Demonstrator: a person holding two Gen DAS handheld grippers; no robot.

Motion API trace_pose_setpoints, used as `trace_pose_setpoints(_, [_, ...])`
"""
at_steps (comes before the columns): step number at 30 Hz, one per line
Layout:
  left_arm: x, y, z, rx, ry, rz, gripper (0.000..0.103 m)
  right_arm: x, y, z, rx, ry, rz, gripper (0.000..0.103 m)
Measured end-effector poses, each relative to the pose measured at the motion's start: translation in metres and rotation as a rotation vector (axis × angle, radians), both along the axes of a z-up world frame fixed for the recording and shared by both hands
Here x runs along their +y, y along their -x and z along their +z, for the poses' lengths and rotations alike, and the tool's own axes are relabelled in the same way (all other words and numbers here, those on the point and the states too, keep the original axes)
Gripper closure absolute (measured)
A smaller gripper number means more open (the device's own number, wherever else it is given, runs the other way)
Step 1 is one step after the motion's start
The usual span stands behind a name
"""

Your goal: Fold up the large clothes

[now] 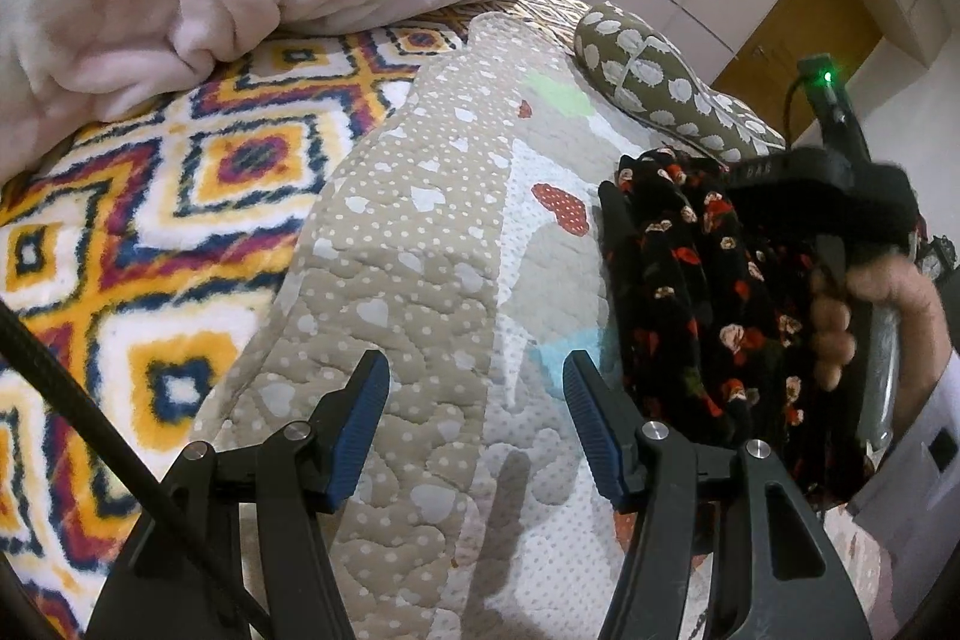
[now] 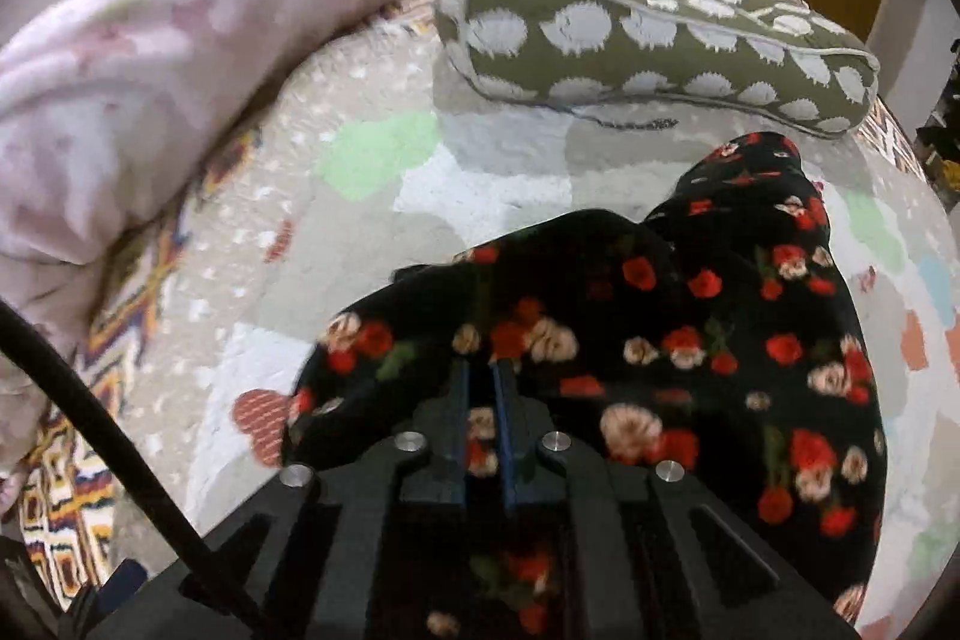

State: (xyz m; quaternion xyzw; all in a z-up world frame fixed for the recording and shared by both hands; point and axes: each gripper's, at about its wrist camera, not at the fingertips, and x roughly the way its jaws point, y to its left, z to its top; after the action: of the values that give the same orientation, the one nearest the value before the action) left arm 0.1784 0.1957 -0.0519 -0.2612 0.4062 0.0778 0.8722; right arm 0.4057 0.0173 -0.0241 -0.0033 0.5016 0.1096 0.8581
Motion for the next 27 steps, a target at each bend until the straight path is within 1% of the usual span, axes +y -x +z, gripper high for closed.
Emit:
trace_pose_setpoints(1, [0.000, -0.001, 0.000, 0.001, 0.000, -0.001, 0.044, -0.004, -0.001, 0.006, -0.001, -0.021, -0.006, 0.093])
trace_pose_setpoints(2, [-0.001, -0.001, 0.000, 0.001, 0.000, -0.003, 0.044, -0.011, 0.003, 0.016, -0.032, -0.057, -0.005, 0.092])
trace_pose_setpoints(3, [-0.001, -0.002, 0.000, 0.000, 0.000, -0.006, 0.044, -0.017, 0.009, 0.027, -0.067, -0.085, 0.002, 0.084])
trace_pose_setpoints(4, [-0.002, -0.002, 0.000, 0.000, -0.001, -0.007, 0.044, -0.026, 0.017, 0.040, -0.105, -0.107, 0.009, 0.073])
trace_pose_setpoints(6, [-0.002, -0.002, 0.000, 0.000, -0.002, -0.005, 0.044, -0.049, 0.036, 0.062, -0.157, -0.144, -0.001, 0.071])
trace_pose_setpoints(7, [-0.001, -0.002, 0.000, 0.000, 0.000, -0.002, 0.044, -0.065, 0.047, 0.070, -0.167, -0.187, -0.009, 0.071])
trace_pose_setpoints(8, [-0.001, -0.001, 0.000, 0.000, 0.003, 0.000, 0.044, -0.080, 0.056, 0.074, -0.164, -0.240, -0.016, 0.071])
trace_pose_setpoints(9, [-0.001, -0.001, 0.000, 0.001, 0.004, 0.002, 0.044, -0.101, 0.068, 0.074, -0.150, -0.330, -0.027, 0.071])
trace_pose_setpoints(10, [-0.001, -0.001, 0.000, 0.002, 0.004, 0.002, 0.044, -0.115, 0.076, 0.072, -0.129, -0.413, -0.033, 0.071])
trace_pose_setpoints(11, [-0.001, -0.001, 0.000, 0.003, 0.002, 0.002, 0.044, -0.135, 0.084, 0.064, -0.087, -0.549, -0.043, 0.071])
trace_pose_setpoints(12, [-0.002, -0.001, 0.000, 0.004, -0.001, 0.000, 0.044, -0.148, 0.088, 0.057, -0.054, -0.644, -0.056, 0.071])
trace_pose_setpoints(13, [-0.002, -0.001, 0.000, 0.005, -0.004, -0.001, 0.044, -0.164, 0.093, 0.044, -0.015, -0.752, -0.085, 0.071])
trace_pose_setpoints(14, [-0.003, -0.001, 0.000, 0.006, -0.008, -0.002, 0.043, -0.178, 0.096, 0.031, 0.011, -0.825, -0.115, 0.071])
trace_pose_setpoints(16, [-0.003, -0.001, -0.001, 0.010, -0.012, -0.002, 0.043, -0.196, 0.097, 0.008, 0.059, -0.900, -0.151, 0.070])
trace_pose_setpoints(18, [-0.002, -0.001, -0.002, 0.012, -0.009, 0.001, 0.043, -0.210, 0.103, -0.019, 0.131, -0.978, -0.169, 0.073])
trace_pose_setpoints(19, [-0.001, -0.001, -0.003, 0.012, -0.004, 0.001, 0.043, -0.214, 0.110, -0.030, 0.159, -1.003, -0.159, 0.076])
trace_pose_setpoints(20, [-0.001, -0.002, -0.003, 0.011, -0.001, 0.001, 0.043, -0.216, 0.119, -0.034, 0.163, -0.987, -0.144, 0.080])
trace_pose_setpoints(21, [0.000, -0.002, -0.003, 0.011, 0.000, 0.001, 0.043, -0.219, 0.126, -0.032, 0.147, -0.960, -0.145, 0.085])
trace_pose_setpoints(22, [0.000, -0.002, -0.003, 0.011, 0.000, 0.001, 0.043, -0.221, 0.133, -0.026, 0.126, -0.940, -0.147, 0.084])
trace_pose_setpoints(23, [-0.001, -0.003, -0.003, 0.010, -0.001, 0.000, 0.043, -0.220, 0.137, -0.017, 0.104, -0.951, -0.127, 0.081])
trace_pose_setpoints(24, [-0.001, -0.003, -0.002, 0.008, -0.002, 0.000, 0.043, -0.218, 0.138, -0.010, 0.091, -0.969, -0.103, 0.081])
trace_pose_setpoints(25, [-0.001, -0.003, -0.002, 0.010, -0.005, 0.001, 0.043, -0.211, 0.134, -0.001, 0.076, -0.996, -0.062, 0.081])
trace_pose_setpoints(27, [-0.002, -0.004, -0.003, 0.015, -0.010, 0.002, 0.043, -0.193, 0.123, 0.013, 0.056, -1.012, 0.002, 0.079])
